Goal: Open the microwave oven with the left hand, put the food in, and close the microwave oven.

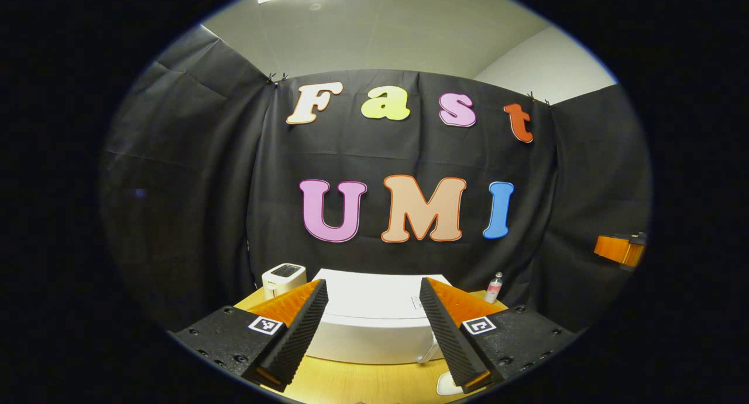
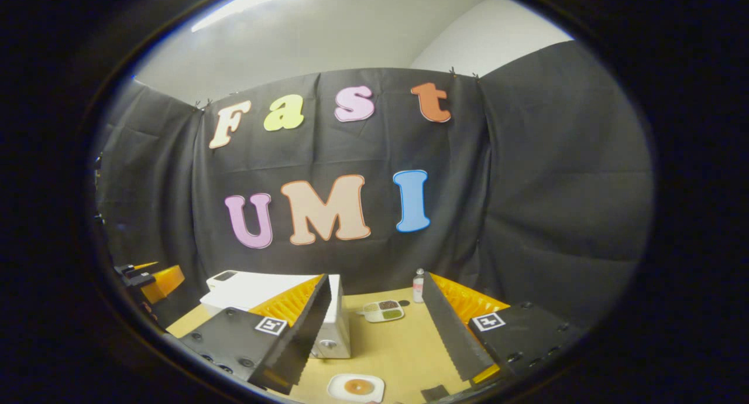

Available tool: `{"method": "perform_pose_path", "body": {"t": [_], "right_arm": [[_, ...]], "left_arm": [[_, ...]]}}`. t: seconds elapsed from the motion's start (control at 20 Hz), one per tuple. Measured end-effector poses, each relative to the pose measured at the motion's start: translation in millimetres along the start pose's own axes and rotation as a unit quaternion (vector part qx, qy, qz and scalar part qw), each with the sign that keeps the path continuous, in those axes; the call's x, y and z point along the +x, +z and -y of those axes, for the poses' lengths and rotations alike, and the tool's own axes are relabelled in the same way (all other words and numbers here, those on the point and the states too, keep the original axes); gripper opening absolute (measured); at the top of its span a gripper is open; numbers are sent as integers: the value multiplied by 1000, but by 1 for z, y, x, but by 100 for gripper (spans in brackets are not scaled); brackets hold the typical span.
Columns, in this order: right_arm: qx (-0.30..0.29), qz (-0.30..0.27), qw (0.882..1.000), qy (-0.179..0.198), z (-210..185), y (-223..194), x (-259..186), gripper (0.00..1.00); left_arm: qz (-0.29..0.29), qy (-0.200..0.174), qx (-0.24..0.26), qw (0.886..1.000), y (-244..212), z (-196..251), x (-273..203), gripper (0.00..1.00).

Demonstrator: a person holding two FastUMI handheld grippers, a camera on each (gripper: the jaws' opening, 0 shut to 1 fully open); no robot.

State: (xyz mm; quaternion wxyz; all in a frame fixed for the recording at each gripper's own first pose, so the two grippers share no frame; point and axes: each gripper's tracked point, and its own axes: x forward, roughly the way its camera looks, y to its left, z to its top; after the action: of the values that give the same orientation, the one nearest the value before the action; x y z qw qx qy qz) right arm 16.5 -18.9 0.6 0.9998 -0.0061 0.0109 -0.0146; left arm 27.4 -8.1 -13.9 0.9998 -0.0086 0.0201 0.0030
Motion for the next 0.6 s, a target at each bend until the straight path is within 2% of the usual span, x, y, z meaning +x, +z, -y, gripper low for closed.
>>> {"method": "perform_pose_path", "body": {"t": [0.35, 0.4, 0.45, 0.6], "right_arm": [[-13, -19, 1000, 4, 19, -12, 6, 98], [-12, -22, 1000, 3, 22, -13, 8, 98], [-12, -25, 1000, 2, 25, -14, 8, 98], [-13, -24, 1000, -2, 34, -14, 11, 98]], "left_arm": [[-48, -16, -16, 999, -50, 39, 17, 95], [-59, -20, -17, 998, -61, 46, 19, 91], [-70, -26, -19, 997, -74, 54, 21, 95], [-102, -45, -13, 994, -108, 75, 29, 95]]}}
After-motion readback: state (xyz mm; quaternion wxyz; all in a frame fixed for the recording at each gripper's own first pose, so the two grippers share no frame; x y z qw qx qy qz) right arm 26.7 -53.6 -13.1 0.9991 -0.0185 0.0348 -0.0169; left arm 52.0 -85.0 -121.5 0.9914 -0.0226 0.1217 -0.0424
